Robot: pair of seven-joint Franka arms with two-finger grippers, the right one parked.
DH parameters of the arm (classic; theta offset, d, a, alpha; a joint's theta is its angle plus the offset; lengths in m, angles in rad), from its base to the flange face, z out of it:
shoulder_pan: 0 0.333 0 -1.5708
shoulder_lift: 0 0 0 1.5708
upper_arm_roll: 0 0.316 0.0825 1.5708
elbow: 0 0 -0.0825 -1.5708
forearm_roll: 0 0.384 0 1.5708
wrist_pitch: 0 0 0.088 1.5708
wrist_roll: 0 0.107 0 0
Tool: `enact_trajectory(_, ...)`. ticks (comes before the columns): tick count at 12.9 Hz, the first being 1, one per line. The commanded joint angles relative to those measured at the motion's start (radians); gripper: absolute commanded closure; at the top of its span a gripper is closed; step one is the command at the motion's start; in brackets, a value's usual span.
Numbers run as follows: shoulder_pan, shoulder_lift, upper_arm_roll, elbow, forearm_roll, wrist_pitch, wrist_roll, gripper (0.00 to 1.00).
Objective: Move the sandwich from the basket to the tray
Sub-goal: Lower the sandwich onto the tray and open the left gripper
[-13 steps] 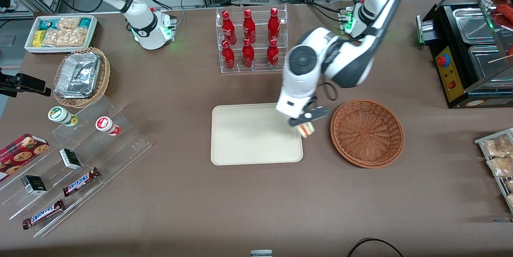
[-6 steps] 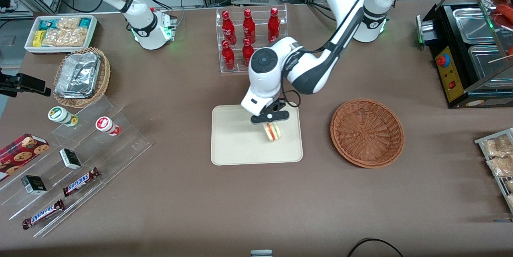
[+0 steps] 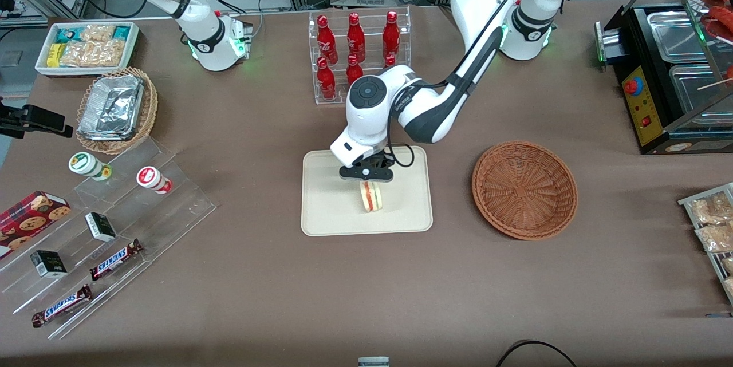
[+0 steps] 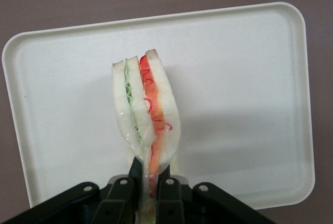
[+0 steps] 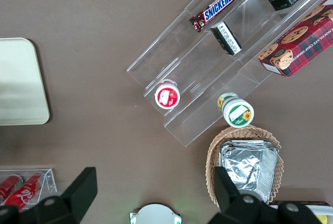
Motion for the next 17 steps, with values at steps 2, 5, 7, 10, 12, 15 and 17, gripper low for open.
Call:
enact_trajectory(2, -0.009, 0.041, 0.007, 0.028, 0.002, 0.030, 0.042, 1.00)
enact_trajectory(5, -0.010, 0.058, 0.007, 0.023, 0.003, 0.030, 0.045, 1.00)
enact_trajectory(7, -0.010, 0.065, 0.007, 0.025, 0.003, 0.031, 0.045, 1.00)
enact_trajectory(10, -0.020, 0.073, 0.007, 0.028, 0.002, 0.034, 0.039, 1.00)
enact_trajectory(12, -0.021, 0.073, 0.007, 0.025, 0.002, 0.039, 0.043, 1.00)
enact_trajectory(15, -0.033, 0.078, 0.007, 0.025, 0.002, 0.040, 0.045, 1.00)
enact_trajectory(17, -0.032, 0.079, 0.007, 0.029, 0.002, 0.040, 0.033, 0.58)
